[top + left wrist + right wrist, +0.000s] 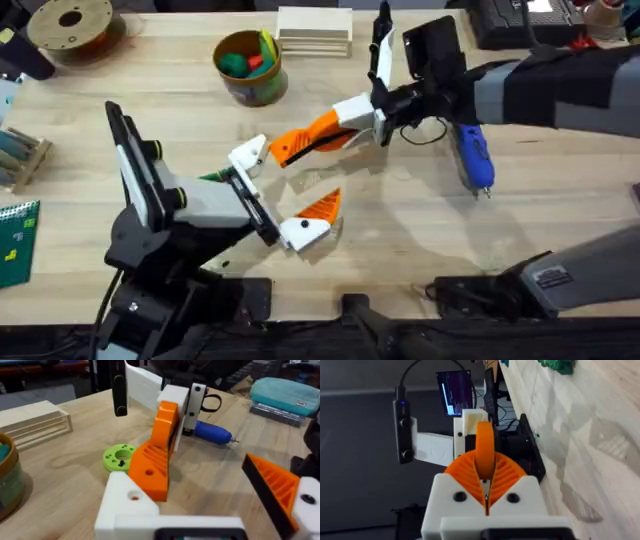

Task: Pick up the gripper from the table and insert it into the empty holder that is missing its gripper. Then pick up a screw, insert it into the mounting hole, and use the screwdriver to tighten it. Finally, clean up the table by picking up the vegetable and placing it into the bucket.

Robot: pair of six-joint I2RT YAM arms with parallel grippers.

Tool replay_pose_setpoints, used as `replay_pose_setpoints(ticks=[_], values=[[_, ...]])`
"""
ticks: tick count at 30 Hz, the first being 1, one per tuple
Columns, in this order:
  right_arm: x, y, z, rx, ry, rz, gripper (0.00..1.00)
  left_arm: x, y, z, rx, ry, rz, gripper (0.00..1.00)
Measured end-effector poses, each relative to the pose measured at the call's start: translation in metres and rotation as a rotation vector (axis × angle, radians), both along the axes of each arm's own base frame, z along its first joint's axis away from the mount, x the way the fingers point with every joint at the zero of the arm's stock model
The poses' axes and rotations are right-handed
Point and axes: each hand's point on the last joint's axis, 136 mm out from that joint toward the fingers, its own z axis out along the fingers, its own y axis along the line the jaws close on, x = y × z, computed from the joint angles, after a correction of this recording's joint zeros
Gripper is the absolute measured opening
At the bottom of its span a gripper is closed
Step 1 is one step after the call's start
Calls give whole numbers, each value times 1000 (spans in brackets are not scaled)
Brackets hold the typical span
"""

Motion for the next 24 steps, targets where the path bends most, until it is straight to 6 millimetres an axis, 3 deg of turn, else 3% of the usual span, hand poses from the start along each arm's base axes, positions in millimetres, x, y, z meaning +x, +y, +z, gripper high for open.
replay_pose_setpoints(ticks=[24], values=[[-4,14,7,8,-6,24,16,1,0,0,-7,13,5,987]])
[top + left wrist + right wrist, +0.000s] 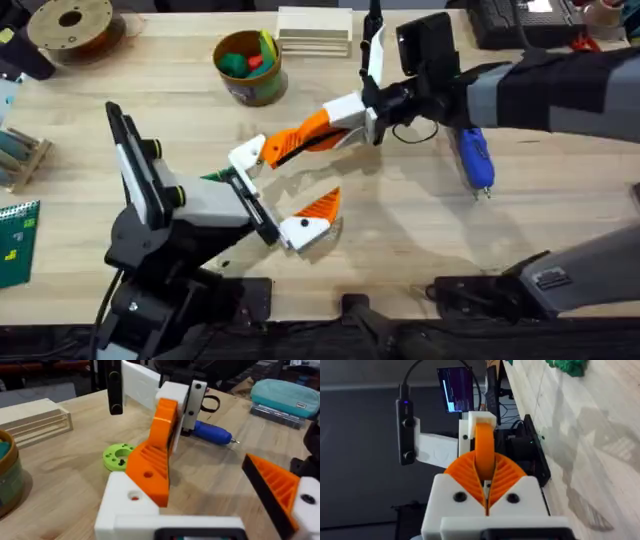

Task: Pick up the gripper from the table and insert it into the empty holder that is missing its gripper. Then pick up a screw, insert it into the mounting hole, and use the screwdriver to tighten it. Finally, clean up the table by picking up the vegetable and placing it into the bucket.

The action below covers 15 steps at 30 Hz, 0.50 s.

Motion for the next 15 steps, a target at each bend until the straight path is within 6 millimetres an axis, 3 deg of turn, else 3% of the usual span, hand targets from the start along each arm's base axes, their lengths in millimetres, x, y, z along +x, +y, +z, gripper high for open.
replay_pose_setpoints(ticks=[15], values=[[-4,25,-6,-3,37,51,15,0,0,0,-11,19,0,986]])
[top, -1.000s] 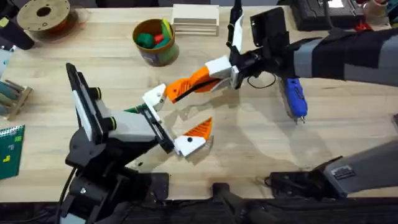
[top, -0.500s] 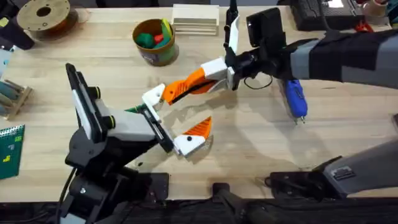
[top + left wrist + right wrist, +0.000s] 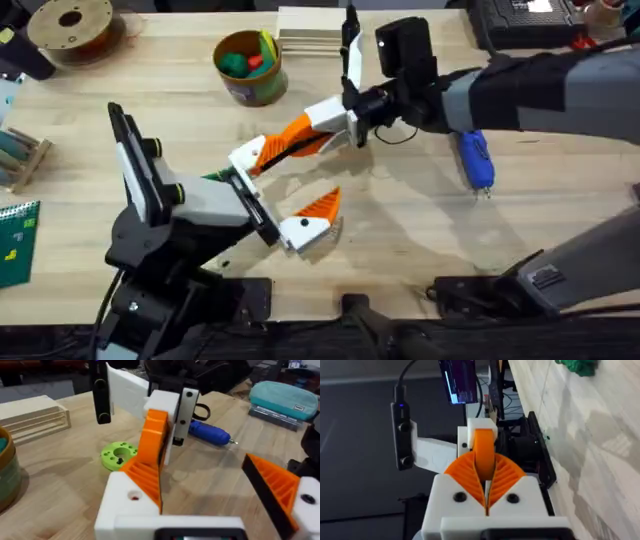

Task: Pick up the gripper from the table and insert it into the empty holder that is missing its gripper. Then pick up a screw, insert it into the mounting hole, and use the screwdriver to tighten it. Finally, clean up the table by picking up the vegetable and placing it into the bucket.

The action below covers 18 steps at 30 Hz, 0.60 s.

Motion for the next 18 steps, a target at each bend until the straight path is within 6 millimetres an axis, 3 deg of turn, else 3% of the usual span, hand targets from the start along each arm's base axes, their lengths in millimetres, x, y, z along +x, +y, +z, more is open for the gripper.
replay_pose_setpoints(ticks=[9,18], values=[[5,15,0,5,11,36,15,6,5,0,0,1,45,986],[6,17,0,6,12,41,15,8,6,0,0,3,59,986]])
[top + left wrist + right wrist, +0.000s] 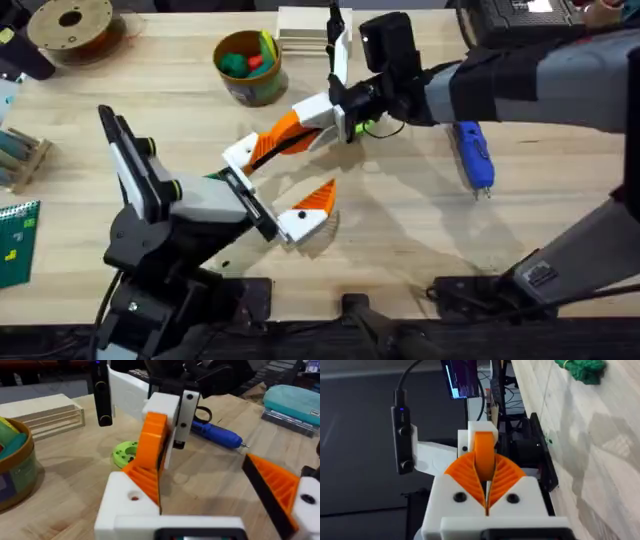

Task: Pick up the gripper from the table and insert it into the empty holder that is missing its gripper. Then pick up a screw, insert it into the mounting hole, and use the screwdriver to tighten it. Finally, clean up the table by picking up the vegetable and placing it into the bucket.

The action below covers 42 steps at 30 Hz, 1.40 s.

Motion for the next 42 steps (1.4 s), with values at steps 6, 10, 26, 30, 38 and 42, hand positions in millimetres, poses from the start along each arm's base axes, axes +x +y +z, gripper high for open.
replay_pose_setpoints(ticks=[6,10,26,30,38,42], values=[[0,0,0,0,0,0,17,0,0,0,0,0,0,986],[-1,0,0,2,1,3,66,0,0,0,0,0,0,986],[5,-1,-9,-17,5,-21,788,-9,-7,1,4,-10,-65,986],[18,-6,-9,-16,-22,-62,794,-9,-7,1,4,-11,-66,986],[91,-36,6,-16,-178,-285,795,-10,-8,1,7,-15,-68,986],[138,-62,23,-46,-263,-417,798,-10,-8,1,7,-15,-68,986]])
